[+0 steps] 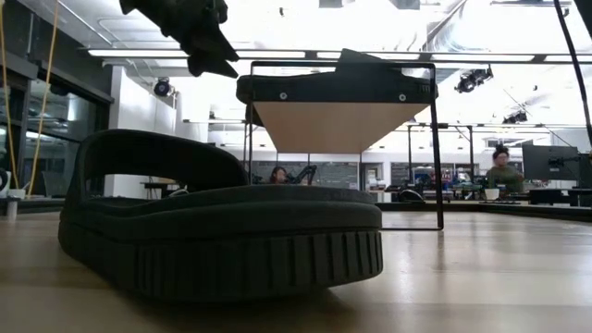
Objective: Pick and place slides into the shelf
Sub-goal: Put the black slipper on the shelf
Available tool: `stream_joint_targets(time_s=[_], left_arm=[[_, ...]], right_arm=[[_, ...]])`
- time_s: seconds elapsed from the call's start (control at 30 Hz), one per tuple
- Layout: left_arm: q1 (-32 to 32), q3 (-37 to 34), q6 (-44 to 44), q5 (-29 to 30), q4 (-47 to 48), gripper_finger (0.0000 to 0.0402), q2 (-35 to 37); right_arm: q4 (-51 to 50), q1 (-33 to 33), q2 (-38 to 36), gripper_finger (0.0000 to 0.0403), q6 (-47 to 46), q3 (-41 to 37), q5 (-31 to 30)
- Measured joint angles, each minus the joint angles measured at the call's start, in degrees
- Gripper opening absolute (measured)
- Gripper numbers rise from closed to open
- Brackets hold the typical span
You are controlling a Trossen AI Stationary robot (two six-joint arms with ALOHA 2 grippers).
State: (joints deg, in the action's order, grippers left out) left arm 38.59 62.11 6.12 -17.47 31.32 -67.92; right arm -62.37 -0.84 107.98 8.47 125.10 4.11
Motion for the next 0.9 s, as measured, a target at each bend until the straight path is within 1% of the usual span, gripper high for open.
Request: stream_joint_targets(time_s=[0.1, 0.17, 0.3, 0.4, 0.53, 0.63, 0.9], left_arm=[[0.0, 0.0, -0.5, 0.0, 1.0, 0.0241, 0.0], [0.0, 0.0, -0.5, -0.2, 1.8, 0.0241, 0.0], [0.0, 0.0, -0.6, -4.9, 2.7, 0.0241, 0.0], [0.0, 0.0, -0.6, -8.0, 2.4, 0.0241, 0.0], [0.0, 0.0, -0.6, -11.7, 1.8, 0.0241, 0.0], [0.0, 0.0, -0.6, -13.5, 1.7, 0.0241, 0.0], [0.0, 0.0, -0.6, -14.1, 4.1, 0.0241, -0.1]], right_arm=[[0.2, 5.2, 0.0, 0.0270, -1.1, -0.2, -3.3], [1.0, 8.4, 0.0, 0.0270, -2.1, -1.4, -6.7], [2.3, 13.7, 0.0, 0.0270, -3.5, -5.8, -16.5], [4.3, 16.5, 0.0, 0.0270, -6.2, -10.8, -21.8], [12.5, 19.1, 0.0, 0.0270, -8.5, -19.4, -26.1], [20.9, 20.8, 0.0, 0.0270, -8.5, -25.7, -28.5], [39.3, 25.5, 0.0, 0.0270, -8.5, -40.0, -38.1]])
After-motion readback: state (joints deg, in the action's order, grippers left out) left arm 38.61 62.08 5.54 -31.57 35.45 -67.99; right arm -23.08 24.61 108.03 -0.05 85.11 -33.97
